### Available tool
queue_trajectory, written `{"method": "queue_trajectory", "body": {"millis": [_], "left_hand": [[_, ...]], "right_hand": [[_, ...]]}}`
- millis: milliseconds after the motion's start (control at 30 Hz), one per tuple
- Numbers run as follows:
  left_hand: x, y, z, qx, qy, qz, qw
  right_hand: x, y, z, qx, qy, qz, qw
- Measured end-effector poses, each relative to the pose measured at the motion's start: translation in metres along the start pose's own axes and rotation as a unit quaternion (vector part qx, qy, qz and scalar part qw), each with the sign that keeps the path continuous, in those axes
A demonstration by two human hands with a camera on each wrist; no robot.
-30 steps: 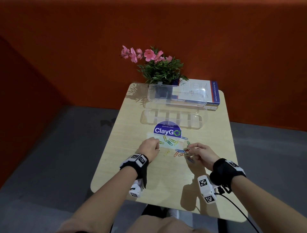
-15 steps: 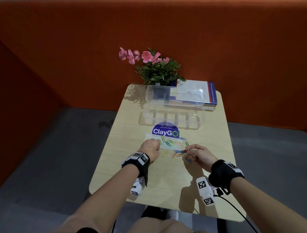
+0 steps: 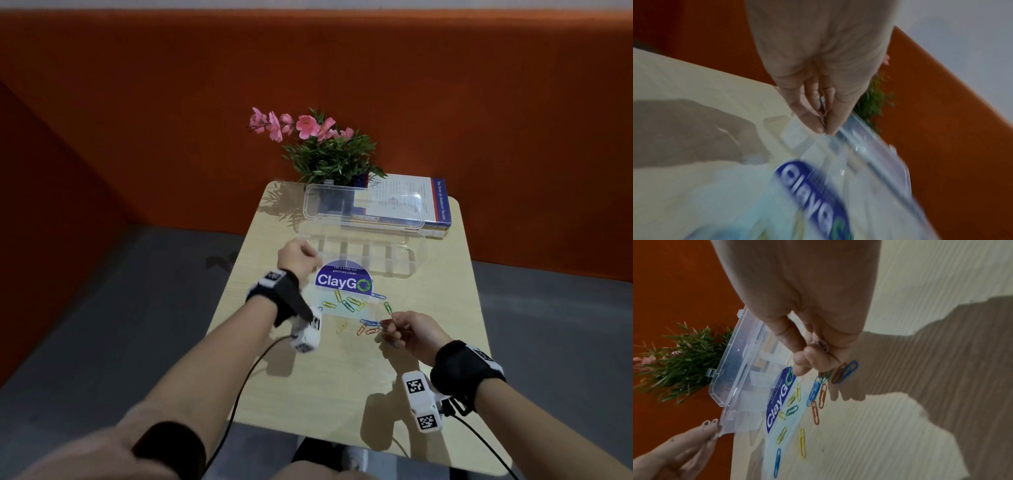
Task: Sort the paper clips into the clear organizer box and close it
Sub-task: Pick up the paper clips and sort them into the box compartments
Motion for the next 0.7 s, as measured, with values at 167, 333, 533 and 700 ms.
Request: {"method": "queue_trajectory", "body": {"millis": [167, 333, 533, 700], "left_hand": [[0.023, -0.014, 0.044, 0.016, -0.05, -0.03, 0.998], [0.022, -0.012, 0.071, -0.014, -0.062, 0.053, 0.997], [0.02, -0.021, 0.06, -0.005, -0.046, 0.015, 0.999], [0.007, -0.042, 0.013, 0.071, 0.022, 0.026, 0.997]], "right_hand": [[0.0, -0.005, -0.006, 0.003, 0.003, 0.005, 1.0], [-0.005, -0.007, -0.005, -0.023, 0.018, 0.018, 0.999], [-0.034, 0.024, -0.002, -0.11, 0.052, 0.013, 0.992], [-0.095, 0.084, 0.002, -0.102, -0.007, -0.05, 0.994]]}}
Point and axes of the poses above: each hand's wrist, its own z-axis towards the middle knuckle, its own y-axis out of the palm, x = y × z, the point moved 1 cm from there along z, towards the middle knuckle, and after that the axes turned 3 degrees about y, right-handed, at the moved point
